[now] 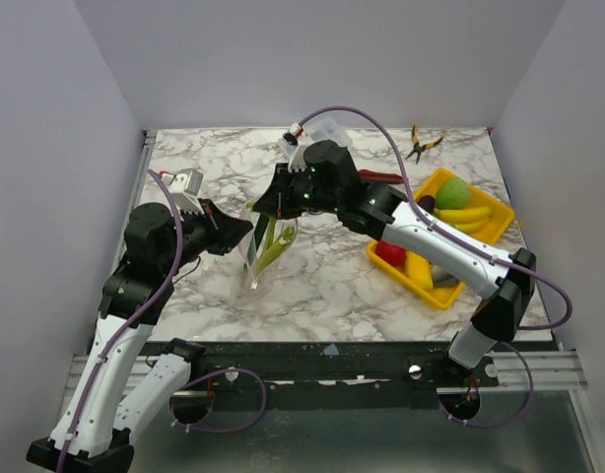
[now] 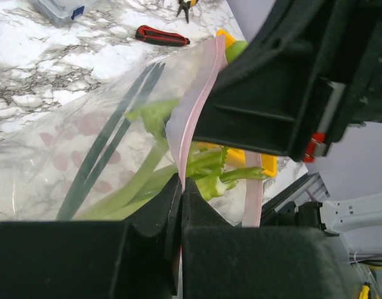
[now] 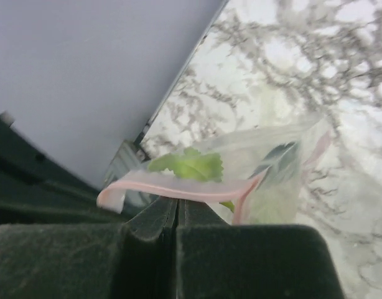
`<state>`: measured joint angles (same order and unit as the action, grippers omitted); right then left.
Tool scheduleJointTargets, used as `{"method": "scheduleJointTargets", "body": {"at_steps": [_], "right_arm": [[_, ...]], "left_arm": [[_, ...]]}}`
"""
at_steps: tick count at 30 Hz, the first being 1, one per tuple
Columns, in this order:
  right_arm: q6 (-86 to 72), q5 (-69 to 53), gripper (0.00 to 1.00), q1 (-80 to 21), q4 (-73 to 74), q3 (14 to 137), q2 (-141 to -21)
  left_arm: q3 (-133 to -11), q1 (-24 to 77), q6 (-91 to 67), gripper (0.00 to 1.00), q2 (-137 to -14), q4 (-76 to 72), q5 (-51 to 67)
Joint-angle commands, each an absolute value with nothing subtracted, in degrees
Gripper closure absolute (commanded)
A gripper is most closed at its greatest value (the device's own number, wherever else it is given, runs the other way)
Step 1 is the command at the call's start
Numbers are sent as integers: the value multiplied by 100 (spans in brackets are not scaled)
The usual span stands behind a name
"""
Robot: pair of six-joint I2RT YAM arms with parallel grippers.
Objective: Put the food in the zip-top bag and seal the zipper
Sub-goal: Adjust the fake vegetable in the zipper food storage bag.
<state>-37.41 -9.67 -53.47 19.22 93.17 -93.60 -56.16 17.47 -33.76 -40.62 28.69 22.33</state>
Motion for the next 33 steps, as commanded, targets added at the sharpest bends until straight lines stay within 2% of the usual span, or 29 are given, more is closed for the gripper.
{"method": "scheduleJointTargets", "body": {"at_steps": [1,4,7,12,17,20,24,28,30,33], "right_arm": [[-3079,469,100,-5386,3083,10088,-9991],[-2817,1255,100,-5407,3454,10440,-10318],[-2661,961,97,-5431,3672,10849,-10602],[-2728,382,69,-5436,3763,10978,-10514],[-2757,120,53,-5440,3999,11143,-10176],[-2749,44,48,-5445,4293,11327,-10047],[-2888,272,41,-5440,4310,10927,-9469],[-3629,849,33,-5440,3845,9786,-8607],[-4061,766,32,-5440,3454,9201,-8315],[-4456,815,32,-5453,3671,9070,-8341]], "left_arm": [[-5694,1725,-3462,100,-4030,2643,2449],[-5748,1729,-3470,100,-4073,2736,2341],[-5752,1727,-3478,100,-4149,2784,2246],[-5897,1723,-3520,100,-4382,3053,1938],[-5924,1723,-3542,100,-4538,3066,1862],[-5924,1723,-3551,100,-4651,3041,1914],[-5928,1723,-3568,100,-4719,2993,1978],[-5980,1716,-3560,100,-4754,3013,2029],[-6013,1713,-3564,100,-4794,3006,2072],[-6051,1714,-3577,100,-4824,2986,2124]]}}
